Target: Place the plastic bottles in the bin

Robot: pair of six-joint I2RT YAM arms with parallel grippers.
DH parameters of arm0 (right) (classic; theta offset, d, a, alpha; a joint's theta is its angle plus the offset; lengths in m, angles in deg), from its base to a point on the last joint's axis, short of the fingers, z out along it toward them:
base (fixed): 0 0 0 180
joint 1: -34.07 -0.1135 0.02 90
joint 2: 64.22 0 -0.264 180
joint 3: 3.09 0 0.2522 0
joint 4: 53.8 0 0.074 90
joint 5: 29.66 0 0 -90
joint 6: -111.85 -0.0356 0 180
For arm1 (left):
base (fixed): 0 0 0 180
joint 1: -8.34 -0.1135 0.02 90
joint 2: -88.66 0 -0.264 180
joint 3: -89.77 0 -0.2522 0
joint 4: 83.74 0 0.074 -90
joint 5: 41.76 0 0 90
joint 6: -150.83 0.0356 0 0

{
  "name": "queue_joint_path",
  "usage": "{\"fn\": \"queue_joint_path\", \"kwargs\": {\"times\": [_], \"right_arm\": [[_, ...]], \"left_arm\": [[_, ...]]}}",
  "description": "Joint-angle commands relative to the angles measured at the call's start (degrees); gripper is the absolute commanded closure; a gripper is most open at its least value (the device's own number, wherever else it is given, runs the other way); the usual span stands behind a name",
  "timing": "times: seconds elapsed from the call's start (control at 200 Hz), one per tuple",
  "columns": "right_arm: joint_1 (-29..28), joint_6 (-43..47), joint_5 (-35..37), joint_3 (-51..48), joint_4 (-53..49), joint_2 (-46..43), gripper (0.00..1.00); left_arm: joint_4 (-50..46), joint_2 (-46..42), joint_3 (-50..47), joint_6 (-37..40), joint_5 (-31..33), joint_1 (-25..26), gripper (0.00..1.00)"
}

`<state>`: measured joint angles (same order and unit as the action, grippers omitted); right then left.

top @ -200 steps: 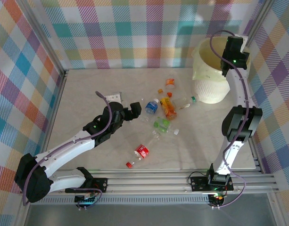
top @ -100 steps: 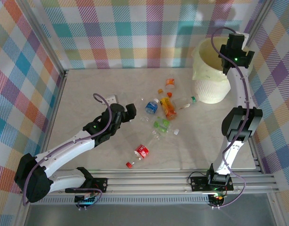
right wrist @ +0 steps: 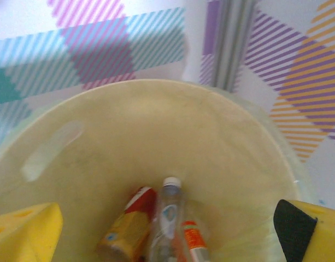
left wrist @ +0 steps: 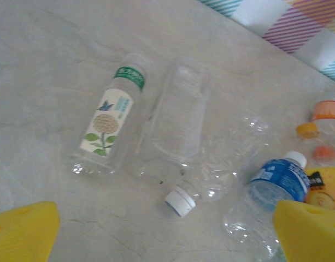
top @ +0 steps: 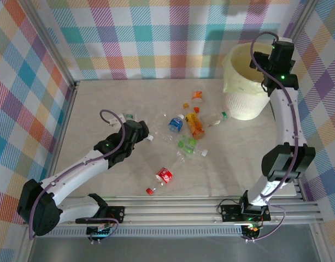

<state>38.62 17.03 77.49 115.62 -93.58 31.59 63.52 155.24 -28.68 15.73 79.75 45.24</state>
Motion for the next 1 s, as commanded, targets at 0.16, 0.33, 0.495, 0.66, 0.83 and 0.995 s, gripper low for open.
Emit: {"fn": "queue_joint_path", "kwargs": {"times": [0.16, 0.33, 0.495, 0.66, 0.83, 0.995], "right_arm": [[-1.46, -13.01, -16.92, -20.14, 8.38, -16.47, 0.0], [-2.96, -20.78, -19.34, -32.11, 11.12, -25.46, 0.01], [-3.64, -30.26, -21.78, -43.14, 14.68, -31.07, 0.01], [-4.55, -38.68, -24.21, -49.0, 15.16, -30.11, 0.0], [-7.37, -46.39, -20.63, -52.75, 16.49, -25.32, 0.0], [-11.66, -49.03, -14.5, -49.07, 13.11, -17.03, 0.0]], "left_arm": [[-3.78, 0.02, 0.2, -5.38, 0.75, -2.43, 0.0], [-3.11, 0.87, 0.19, -6.18, -0.21, -3.22, 0.0], [-2.68, 1.73, 0.36, -6.57, -0.65, -3.66, 0.0], [-2.03, 2.3, 0.35, -7.26, -1.27, -4.03, 0.0], [-2.08, 2.58, 0.02, -7.79, -1.67, -4.21, 0.0], [-2.57, 2.76, -0.07, -8.09, -1.64, -4.39, 0.0]]}}
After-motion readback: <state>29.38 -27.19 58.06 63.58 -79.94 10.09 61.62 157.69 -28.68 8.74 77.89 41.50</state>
